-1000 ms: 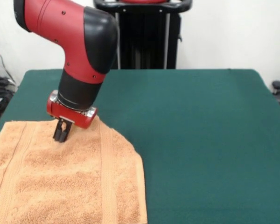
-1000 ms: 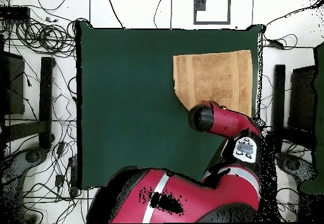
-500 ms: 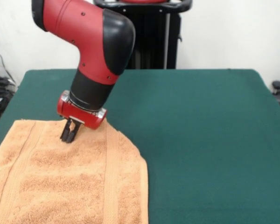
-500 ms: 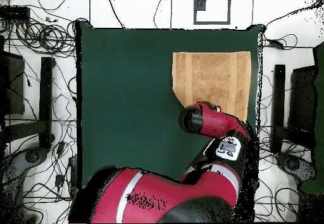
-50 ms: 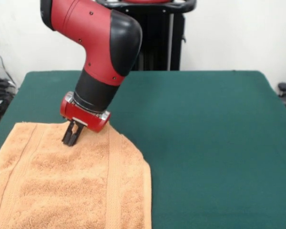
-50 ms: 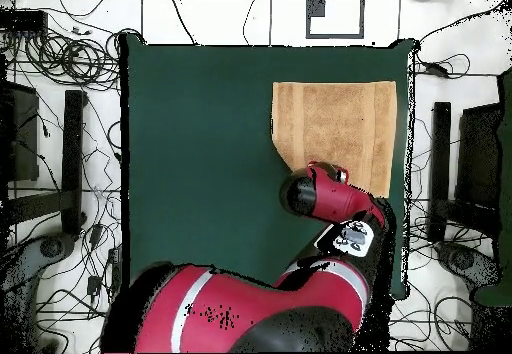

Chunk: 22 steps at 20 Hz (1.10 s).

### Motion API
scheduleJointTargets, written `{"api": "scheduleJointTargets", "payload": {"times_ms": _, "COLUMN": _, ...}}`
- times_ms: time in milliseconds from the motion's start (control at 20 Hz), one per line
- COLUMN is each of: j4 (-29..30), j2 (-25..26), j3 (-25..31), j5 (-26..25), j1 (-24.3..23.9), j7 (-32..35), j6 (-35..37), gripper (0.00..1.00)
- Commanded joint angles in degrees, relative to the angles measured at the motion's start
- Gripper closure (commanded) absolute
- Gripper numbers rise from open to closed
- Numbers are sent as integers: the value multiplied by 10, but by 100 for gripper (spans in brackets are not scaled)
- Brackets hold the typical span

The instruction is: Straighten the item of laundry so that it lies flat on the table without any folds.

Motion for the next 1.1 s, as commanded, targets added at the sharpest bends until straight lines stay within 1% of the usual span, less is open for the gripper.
{"api": "scheduleJointTargets", "payload": {"times_ms": 50, "j4": 67, "j2": 70, "j3": 86, "j5": 42, "j1": 37, "j7": 157, "j6": -3, "gripper": 100}}
{"api": "scheduleJointTargets", "payload": {"times_ms": 450, "j4": 81, "j2": 64, "j3": 95, "j5": 57, "j1": 38, "j7": 152, "j6": -6, "gripper": 100}}
{"api": "scheduleJointTargets", "payload": {"times_ms": 600, "j4": 87, "j2": 56, "j3": 108, "j5": 74, "j1": 40, "j7": 153, "j6": 25, "gripper": 100}}
{"api": "scheduleJointTargets", "payload": {"times_ms": 850, "j4": 102, "j2": 41, "j3": 131, "j5": 96, "j1": 35, "j7": 153, "j6": 45, "gripper": 100}}
{"api": "scheduleJointTargets", "payload": {"times_ms": 950, "j4": 109, "j2": 36, "j3": 143, "j5": 100, "j1": 28, "j7": 149, "j6": 44, "gripper": 100}}
{"api": "scheduleJointTargets", "payload": {"times_ms": 1100, "j4": 128, "j2": 22, "j3": 191, "j5": 102, "j1": -11, "j7": 140, "j6": 35, "gripper": 100}}
